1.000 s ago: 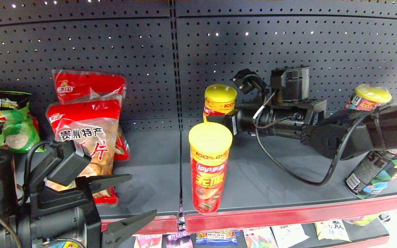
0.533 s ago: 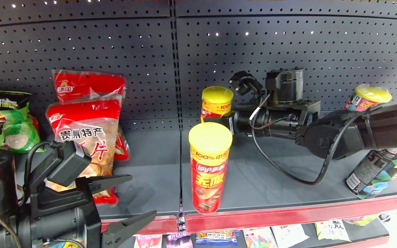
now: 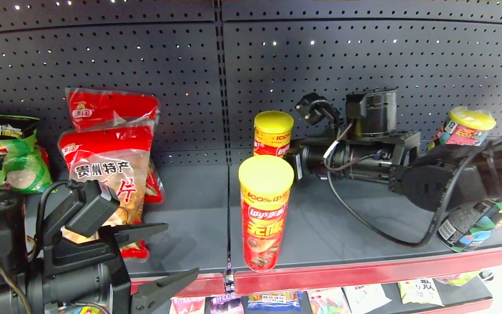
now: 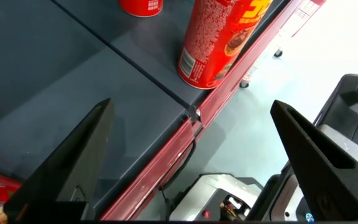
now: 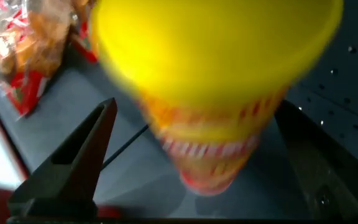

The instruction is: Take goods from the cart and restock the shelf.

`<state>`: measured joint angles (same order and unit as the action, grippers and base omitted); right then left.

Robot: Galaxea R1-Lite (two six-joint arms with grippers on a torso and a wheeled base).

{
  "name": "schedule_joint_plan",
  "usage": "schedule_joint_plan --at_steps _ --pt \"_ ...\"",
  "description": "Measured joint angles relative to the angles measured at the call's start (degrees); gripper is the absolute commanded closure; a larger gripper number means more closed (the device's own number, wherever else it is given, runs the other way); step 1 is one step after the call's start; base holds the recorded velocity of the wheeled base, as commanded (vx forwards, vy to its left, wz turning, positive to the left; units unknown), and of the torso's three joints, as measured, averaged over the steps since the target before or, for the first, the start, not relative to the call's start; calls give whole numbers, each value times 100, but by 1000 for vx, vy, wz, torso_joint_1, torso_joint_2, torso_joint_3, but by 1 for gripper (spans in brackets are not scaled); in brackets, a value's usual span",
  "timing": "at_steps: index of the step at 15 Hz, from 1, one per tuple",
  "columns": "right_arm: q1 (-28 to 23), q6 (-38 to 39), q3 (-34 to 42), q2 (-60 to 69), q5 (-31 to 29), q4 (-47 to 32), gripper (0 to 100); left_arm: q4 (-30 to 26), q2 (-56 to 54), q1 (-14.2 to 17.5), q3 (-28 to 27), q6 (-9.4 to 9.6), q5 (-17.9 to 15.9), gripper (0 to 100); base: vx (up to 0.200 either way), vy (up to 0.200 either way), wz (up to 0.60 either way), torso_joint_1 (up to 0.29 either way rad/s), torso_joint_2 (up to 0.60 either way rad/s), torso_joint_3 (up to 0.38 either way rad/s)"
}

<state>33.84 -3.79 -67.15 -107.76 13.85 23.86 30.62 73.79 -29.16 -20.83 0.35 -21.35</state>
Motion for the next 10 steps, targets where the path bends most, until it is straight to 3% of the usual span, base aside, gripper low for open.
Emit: schedule_joint_plan --at_steps 5,10 --pt "13 229 1296 1089 -236 0 0 0 311 28 -154 7 266 0 0 0 0 0 0 0" --pt "-9 306 2603 2512 -386 -5 0 -369 851 22 -686 54 881 0 0 0 0 0 0 0"
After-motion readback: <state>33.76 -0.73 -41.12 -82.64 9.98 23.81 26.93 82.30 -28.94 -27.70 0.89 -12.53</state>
